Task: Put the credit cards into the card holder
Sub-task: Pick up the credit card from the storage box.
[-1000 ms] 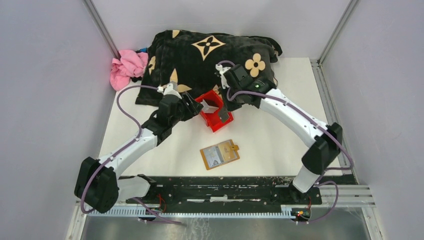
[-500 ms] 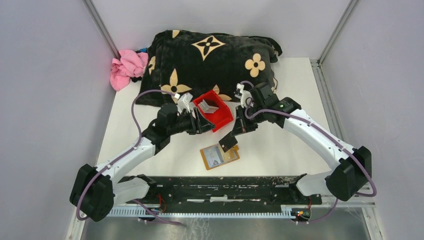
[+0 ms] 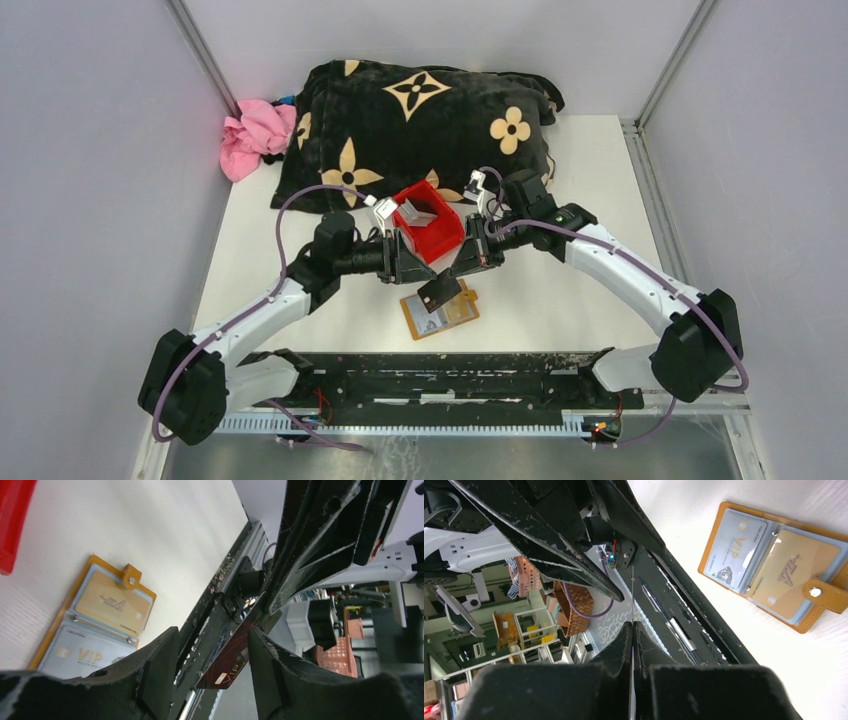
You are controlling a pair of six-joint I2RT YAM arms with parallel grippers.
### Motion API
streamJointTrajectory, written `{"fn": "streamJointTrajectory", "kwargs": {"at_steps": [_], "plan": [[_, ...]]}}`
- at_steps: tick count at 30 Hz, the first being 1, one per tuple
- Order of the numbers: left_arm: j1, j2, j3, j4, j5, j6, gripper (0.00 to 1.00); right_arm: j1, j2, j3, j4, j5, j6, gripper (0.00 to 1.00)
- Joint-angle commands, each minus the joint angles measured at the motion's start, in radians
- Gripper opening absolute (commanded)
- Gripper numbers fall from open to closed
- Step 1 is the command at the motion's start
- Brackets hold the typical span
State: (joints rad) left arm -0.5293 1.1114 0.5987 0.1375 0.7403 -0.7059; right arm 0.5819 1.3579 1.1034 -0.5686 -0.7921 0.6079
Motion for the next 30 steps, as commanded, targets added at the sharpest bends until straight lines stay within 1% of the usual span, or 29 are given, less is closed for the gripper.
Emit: {"fn": "streamJointTrajectory", "kwargs": {"at_steps": [1, 7, 9, 16, 17, 19, 20, 22, 23, 24, 26, 27, 28, 30], "plan": [[-0.004, 0.020, -0.002, 0.049, 0.104, 0.034, 0.59, -0.005, 0.017, -0.013, 0.101, -0.068, 0.039, 0.01], [-0.003, 0.049, -0.003, 0.066, 0.163, 0.022, 0.54, -0.013, 0.043, -0.048, 0.175, -0.097, 0.084, 0.01], [-0.004, 0.058, -0.001, 0.067, 0.182, 0.022, 0.50, -0.018, 0.053, -0.054, 0.196, -0.103, 0.098, 0.01], [-0.003, 0.101, 0.003, 0.072, 0.232, 0.016, 0.28, -0.050, 0.101, -0.060, 0.276, -0.131, 0.144, 0.01], [-0.003, 0.107, 0.004, 0.073, 0.231, 0.016, 0.23, -0.053, 0.110, -0.059, 0.288, -0.133, 0.151, 0.01], [-0.003, 0.127, 0.007, 0.076, 0.231, 0.012, 0.08, -0.061, 0.129, -0.060, 0.307, -0.138, 0.162, 0.01], [-0.002, 0.136, 0.009, 0.080, 0.229, 0.007, 0.04, -0.066, 0.138, -0.059, 0.320, -0.141, 0.168, 0.01], [-0.004, 0.153, 0.008, 0.092, 0.212, -0.002, 0.03, -0.076, 0.156, -0.052, 0.329, -0.136, 0.173, 0.01], [-0.003, 0.161, 0.009, 0.095, 0.193, -0.004, 0.03, -0.080, 0.163, -0.043, 0.314, -0.129, 0.165, 0.03], [-0.002, 0.166, 0.009, 0.095, 0.170, -0.009, 0.03, -0.085, 0.170, -0.027, 0.289, -0.116, 0.150, 0.13], [-0.003, 0.179, -0.003, 0.126, 0.115, -0.040, 0.03, -0.087, 0.166, 0.005, 0.206, -0.048, 0.071, 0.37], [-0.003, 0.181, -0.012, 0.143, 0.078, -0.060, 0.03, -0.088, 0.160, 0.018, 0.165, -0.007, 0.035, 0.44], [-0.003, 0.182, -0.024, 0.156, 0.035, -0.082, 0.03, -0.088, 0.151, 0.021, 0.147, 0.029, 0.013, 0.49], [-0.008, 0.173, -0.060, 0.241, -0.055, -0.154, 0.03, -0.087, 0.126, 0.008, 0.136, 0.092, -0.011, 0.56]]}}
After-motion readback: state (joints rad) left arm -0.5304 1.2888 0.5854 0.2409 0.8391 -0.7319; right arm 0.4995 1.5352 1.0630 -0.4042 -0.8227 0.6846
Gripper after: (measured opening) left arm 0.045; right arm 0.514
